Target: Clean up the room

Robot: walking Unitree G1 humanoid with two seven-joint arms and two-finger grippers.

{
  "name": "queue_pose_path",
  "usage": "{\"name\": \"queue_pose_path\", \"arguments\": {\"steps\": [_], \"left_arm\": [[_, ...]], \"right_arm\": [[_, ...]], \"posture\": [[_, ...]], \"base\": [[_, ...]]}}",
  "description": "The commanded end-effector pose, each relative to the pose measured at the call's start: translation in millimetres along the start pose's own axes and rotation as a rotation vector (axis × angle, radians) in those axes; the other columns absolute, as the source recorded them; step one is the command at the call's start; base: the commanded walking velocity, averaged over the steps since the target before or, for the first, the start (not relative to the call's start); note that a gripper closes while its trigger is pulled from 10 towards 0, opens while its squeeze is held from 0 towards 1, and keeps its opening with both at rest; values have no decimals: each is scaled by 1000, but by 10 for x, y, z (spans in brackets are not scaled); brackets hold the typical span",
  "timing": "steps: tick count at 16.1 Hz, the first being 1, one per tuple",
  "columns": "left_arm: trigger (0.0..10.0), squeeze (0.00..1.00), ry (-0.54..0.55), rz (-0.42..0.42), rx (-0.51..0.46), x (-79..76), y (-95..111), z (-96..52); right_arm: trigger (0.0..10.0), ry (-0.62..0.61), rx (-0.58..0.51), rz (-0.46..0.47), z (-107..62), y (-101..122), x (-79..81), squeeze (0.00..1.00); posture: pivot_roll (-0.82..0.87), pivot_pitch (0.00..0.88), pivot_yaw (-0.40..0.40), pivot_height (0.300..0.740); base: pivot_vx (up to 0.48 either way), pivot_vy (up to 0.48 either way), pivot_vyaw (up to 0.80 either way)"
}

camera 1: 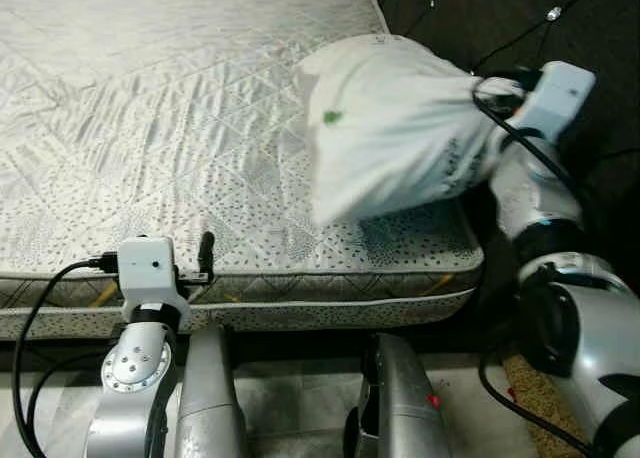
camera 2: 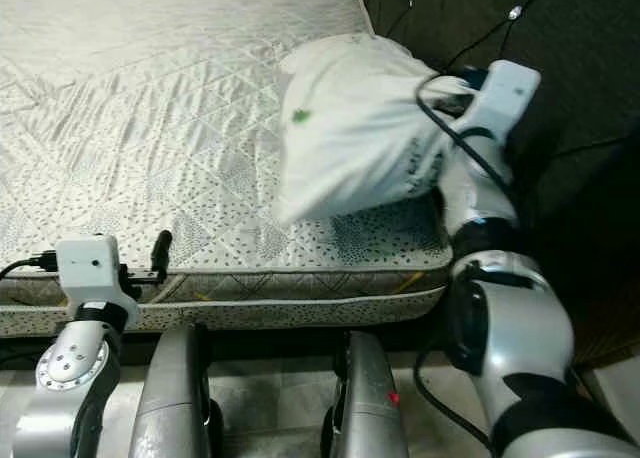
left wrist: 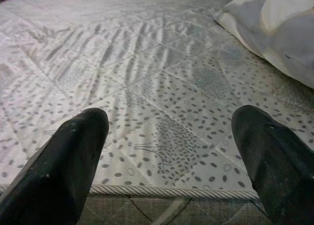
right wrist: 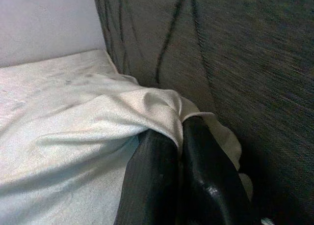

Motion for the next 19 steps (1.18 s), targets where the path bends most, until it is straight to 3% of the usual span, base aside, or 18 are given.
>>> {"name": "queue_pose_path", "arguments": {"steps": [1,3,4,5,6,8,9,11,12,14,17,19], "left_arm": [[10000,0,2,3,0,-18,-14,-1],[10000,0,1,1,0,-26,-22,-6],[10000,0,-5,2,1,-27,-26,-4],[10000,0,-13,5,0,-30,-20,1],[10000,0,-16,6,2,-35,-29,2],[10000,0,-28,18,-2,-33,-33,20],[10000,0,-32,23,-6,-29,-21,37],[10000,0,-30,27,-14,-13,-4,67],[10000,0,-25,27,-15,-6,1,77],[10000,0,-27,25,-14,-35,-6,59],[10000,0,-21,20,-10,-27,-15,61],[10000,0,-21,21,-10,-22,-14,62]], "right_arm": [[0,45,-64,-30,-13,83,16,0],[0,155,102,-72,-311,-554,45,0],[0,195,223,-64,-626,-964,56,0],[0,210,300,-42,-820,-1163,100,0],[0,225,328,-26,-910,-1238,149,0],[0,325,380,25,-1102,-1338,403,0],[0,362,350,13,-1105,-1305,487,0],[0,326,276,-18,-962,-1138,452,0],[0,217,182,-38,-652,-880,268,0],[0,66,70,-70,-331,-440,-52,0],[0,-109,-82,-142,-132,167,-479,0],[0,-149,-112,-166,-111,284,-595,0]], "posture": [[67,0,-79,559],[63,0,-82,559],[63,0,-85,559],[59,0,-83,559],[56,0,-79,559],[58,0,-66,559],[60,0,-63,559],[61,0,-55,559],[61,0,-48,559],[61,0,-46,559],[61,0,-49,559],[57,0,-47,559]], "base": [[0,0,0],[0,0,0],[0,0,0],[0,0,0],[0,0,0],[0,0,0],[0,0,0],[0,0,0],[0,0,0],[0,0,0],[0,0,0],[0,0,0]]}}
Point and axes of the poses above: a point about 5 cm out from each wrist's last joint towards the gripper, its own z axis pointing out of the wrist towards the gripper, its own y axis along the axis of the wrist's last joint, x = y × z, the point moved 1 cm from there along z, pointing out of the wrist towards the gripper, and after that the axes turned 9 degrees about z, right-handed, at the moved point
